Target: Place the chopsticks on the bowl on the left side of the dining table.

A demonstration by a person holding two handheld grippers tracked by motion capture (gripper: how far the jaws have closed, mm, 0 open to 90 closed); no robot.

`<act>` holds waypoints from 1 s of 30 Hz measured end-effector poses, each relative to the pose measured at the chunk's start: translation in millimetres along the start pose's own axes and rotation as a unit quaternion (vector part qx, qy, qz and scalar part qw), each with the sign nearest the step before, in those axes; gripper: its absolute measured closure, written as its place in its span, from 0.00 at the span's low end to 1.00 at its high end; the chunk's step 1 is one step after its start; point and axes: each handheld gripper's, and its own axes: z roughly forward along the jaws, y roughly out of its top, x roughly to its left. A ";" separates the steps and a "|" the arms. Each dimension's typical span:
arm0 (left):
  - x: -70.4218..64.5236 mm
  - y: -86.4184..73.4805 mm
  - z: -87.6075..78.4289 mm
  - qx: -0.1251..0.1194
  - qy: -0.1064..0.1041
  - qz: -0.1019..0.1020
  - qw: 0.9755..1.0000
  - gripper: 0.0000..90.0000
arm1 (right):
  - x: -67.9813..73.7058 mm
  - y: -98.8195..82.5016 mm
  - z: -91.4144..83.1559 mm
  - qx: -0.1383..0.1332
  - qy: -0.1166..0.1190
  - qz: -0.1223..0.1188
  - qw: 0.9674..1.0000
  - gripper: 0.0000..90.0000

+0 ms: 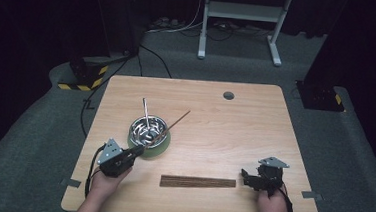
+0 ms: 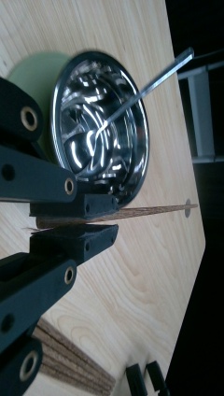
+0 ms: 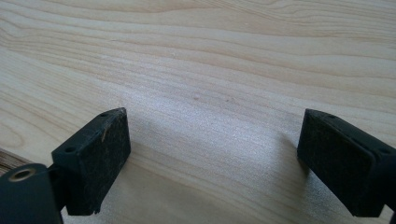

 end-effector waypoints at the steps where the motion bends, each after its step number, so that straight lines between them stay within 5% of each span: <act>1: 4.4 -0.5 -2.4 0.000 0.005 0.000 1.000 0.93 | 0.1 0.0 0.0 0.000 0.000 0.001 1.000 0.10; 4: 8.9 -1.6 -4.3 -0.001 0.010 -0.003 1.000 0.93 | 0.3 0.0 -0.2 0.001 0.001 0.002 1.000 0.10; 5: 9.6 -3.6 -4.0 -0.015 0.017 -0.031 0.999 0.93 | 0.3 0.0 -0.1 0.001 0.000 0.002 1.000 0.10; 6: 15.3 -3.8 -7.0 0.000 0.019 -0.011 1.000 0.93 | 0.1 0.0 0.0 0.000 0.000 0.001 1.000 0.10; 7: 14.6 -4.8 -6.2 -0.011 0.020 -0.032 0.999 0.93 | 0.0 0.0 0.0 0.000 0.000 0.000 1.000 0.10; 14: 26.3 -8.0 -11.6 0.002 0.029 -0.022 0.999 0.93 | -0.2 0.0 0.2 -0.001 0.000 -0.001 1.000 0.10; 19: 39.2 -13.2 -16.3 0.006 0.039 -0.035 0.999 0.93 | -0.1 0.0 0.1 -0.001 0.000 -0.001 1.000 0.10; 30: 45.6 -17.3 -11.6 0.022 0.048 -0.037 0.998 0.93 | 0.2 0.0 -0.1 0.001 0.000 0.001 1.000 0.10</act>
